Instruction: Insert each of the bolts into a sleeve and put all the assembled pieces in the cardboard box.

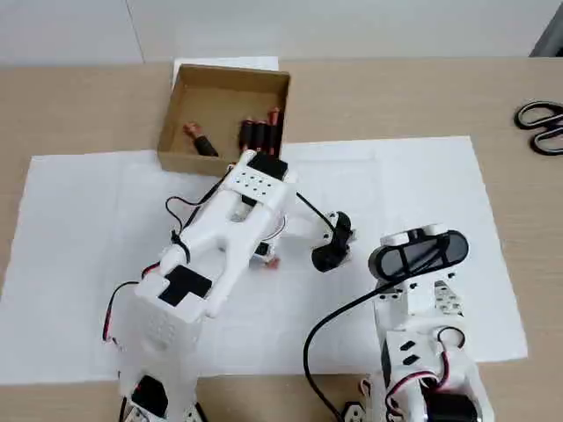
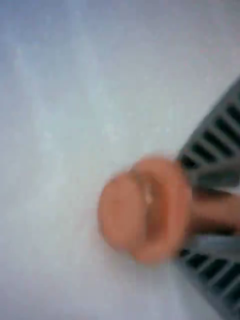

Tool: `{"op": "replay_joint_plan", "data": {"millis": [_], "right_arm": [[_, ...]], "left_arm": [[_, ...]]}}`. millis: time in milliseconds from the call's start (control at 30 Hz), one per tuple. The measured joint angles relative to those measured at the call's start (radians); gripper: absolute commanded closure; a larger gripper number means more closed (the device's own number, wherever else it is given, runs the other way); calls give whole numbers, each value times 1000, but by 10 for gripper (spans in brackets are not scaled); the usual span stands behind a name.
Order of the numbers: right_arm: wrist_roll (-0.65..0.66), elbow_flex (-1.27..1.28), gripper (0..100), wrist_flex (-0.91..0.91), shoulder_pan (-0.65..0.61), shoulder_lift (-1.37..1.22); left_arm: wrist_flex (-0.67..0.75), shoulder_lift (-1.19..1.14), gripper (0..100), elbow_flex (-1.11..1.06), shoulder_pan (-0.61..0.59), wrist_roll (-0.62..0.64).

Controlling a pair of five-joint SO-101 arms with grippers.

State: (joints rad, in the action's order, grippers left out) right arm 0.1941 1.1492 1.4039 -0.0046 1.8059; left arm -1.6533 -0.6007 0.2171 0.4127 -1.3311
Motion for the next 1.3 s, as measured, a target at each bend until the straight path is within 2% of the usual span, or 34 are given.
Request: {"op": "replay_joint_plan", "data": {"millis": [267,500,800,1067,1300], "right_arm": [[0,0,994,0,0,0],[0,0,994,0,0,0],[0,0,995,-26,-26,0],[-5,161,995,-338,-218,0],[-5,233,995,-456,-296,-2]], "left_arm": [[-72,-15,994,170,9,2],[-74,0,994,308,-55,130],[-81,199,994,311,-195,451],[-86,454,994,310,-227,812],[-89,669,994,160,-227,931]]}}
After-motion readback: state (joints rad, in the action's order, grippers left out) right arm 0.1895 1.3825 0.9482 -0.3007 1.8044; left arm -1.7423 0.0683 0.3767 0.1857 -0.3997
